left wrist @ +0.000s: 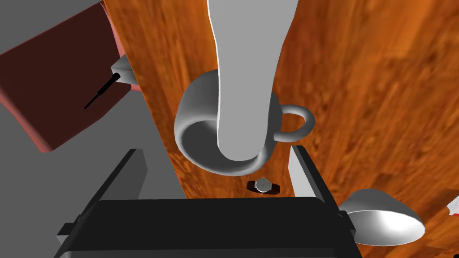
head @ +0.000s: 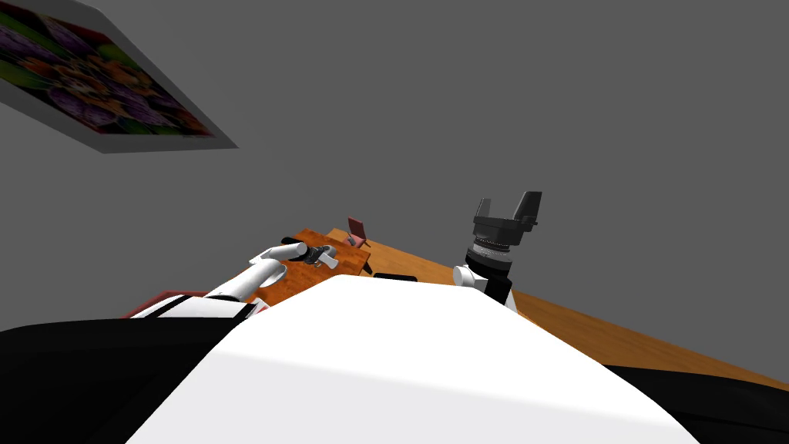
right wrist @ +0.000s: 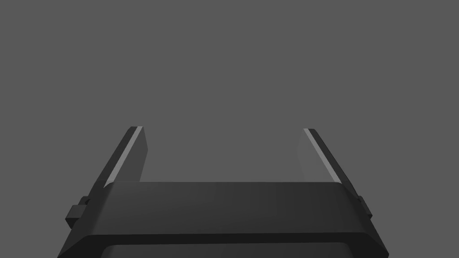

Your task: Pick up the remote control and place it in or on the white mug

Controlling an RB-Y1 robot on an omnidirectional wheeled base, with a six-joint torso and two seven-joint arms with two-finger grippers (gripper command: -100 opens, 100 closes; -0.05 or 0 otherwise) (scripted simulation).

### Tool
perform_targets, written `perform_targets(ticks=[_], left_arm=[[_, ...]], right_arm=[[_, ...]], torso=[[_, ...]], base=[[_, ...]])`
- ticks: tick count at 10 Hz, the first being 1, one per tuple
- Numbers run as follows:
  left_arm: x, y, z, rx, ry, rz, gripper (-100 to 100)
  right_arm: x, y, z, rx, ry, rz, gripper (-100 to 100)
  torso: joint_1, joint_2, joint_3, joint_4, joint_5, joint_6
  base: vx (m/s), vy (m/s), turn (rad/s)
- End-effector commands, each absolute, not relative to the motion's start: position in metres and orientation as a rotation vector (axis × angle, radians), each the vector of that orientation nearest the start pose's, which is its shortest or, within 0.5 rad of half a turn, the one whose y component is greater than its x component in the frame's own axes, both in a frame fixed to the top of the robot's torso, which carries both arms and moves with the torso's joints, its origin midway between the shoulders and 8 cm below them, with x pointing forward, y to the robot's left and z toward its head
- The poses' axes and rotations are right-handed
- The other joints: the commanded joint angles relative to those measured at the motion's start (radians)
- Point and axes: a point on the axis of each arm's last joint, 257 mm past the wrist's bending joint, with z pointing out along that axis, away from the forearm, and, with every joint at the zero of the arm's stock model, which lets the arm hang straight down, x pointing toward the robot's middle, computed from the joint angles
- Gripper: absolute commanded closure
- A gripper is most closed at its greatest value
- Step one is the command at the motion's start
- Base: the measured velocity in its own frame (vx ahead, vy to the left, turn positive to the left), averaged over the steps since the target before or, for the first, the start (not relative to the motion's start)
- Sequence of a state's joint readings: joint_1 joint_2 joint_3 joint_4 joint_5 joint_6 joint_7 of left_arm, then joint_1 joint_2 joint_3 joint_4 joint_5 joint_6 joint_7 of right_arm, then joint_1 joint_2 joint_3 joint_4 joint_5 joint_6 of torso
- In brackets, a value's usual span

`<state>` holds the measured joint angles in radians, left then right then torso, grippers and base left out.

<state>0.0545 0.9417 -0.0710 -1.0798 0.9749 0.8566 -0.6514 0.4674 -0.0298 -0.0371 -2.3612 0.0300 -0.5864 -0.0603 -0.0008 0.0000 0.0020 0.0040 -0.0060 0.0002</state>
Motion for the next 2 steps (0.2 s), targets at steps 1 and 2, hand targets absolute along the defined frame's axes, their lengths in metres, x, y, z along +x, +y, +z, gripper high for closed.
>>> perform_targets(ticks=[1,2], left_arm=[[0.2938,0.6021,-0.4379,-1.677,2.248,-0.04,0],[0.2938,0.6021,-0.4379,-1.677,2.248,-0.04,0]], right_arm=[[0.3099,-0.2704,0.0841,0.47,0.506,1.359,0],[0.3099,-0.2704,0.0841,0.47,0.506,1.359,0]], torso=[[0.0,0.0,0.0,0.0,0.0,0.0],[0.0,0.0,0.0,0.0,0.0,0.0]], base=[[0.0,0.0,0.0],[0.0,0.0,0.0]])
